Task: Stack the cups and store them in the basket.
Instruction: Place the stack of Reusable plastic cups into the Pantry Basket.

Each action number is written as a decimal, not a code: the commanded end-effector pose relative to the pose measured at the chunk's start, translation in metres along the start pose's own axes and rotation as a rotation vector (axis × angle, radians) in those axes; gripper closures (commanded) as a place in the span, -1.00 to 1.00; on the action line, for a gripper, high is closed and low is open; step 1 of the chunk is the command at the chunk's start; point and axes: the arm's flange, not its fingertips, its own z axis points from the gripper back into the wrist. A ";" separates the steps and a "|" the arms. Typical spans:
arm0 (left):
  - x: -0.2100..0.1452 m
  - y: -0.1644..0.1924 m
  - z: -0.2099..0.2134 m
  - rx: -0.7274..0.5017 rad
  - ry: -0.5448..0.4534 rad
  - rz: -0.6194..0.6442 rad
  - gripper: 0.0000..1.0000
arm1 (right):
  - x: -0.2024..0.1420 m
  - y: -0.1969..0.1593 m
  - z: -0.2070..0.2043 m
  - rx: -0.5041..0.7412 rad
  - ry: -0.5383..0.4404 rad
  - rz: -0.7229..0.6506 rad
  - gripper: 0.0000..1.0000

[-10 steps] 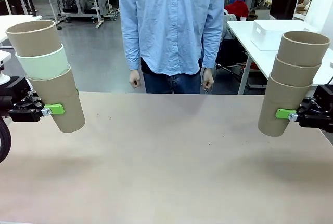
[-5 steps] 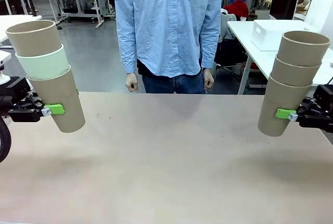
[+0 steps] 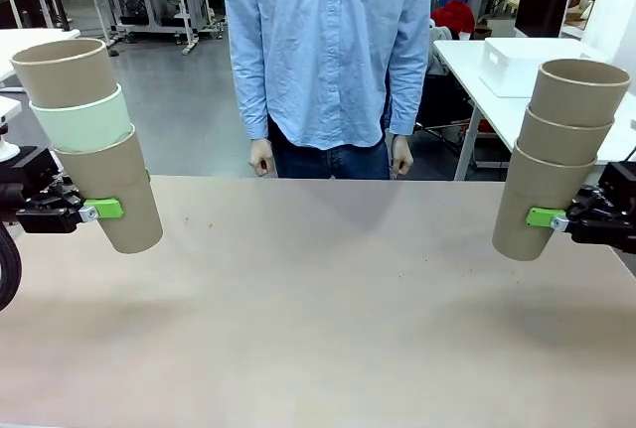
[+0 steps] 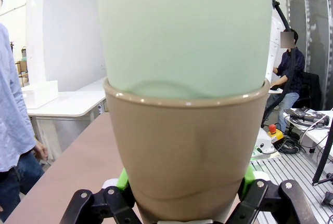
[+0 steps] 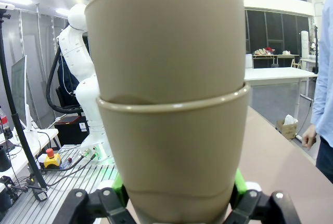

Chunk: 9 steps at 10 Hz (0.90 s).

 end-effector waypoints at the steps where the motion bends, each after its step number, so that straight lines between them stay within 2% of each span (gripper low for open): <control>1: 0.004 -0.001 -0.001 -0.006 -0.007 -0.007 -0.74 | 0.005 0.001 0.001 -0.002 -0.003 0.002 -0.74; 9: 0.004 -0.001 -0.001 -0.006 -0.007 -0.007 -0.74 | 0.005 0.001 0.001 -0.002 -0.003 0.002 -0.74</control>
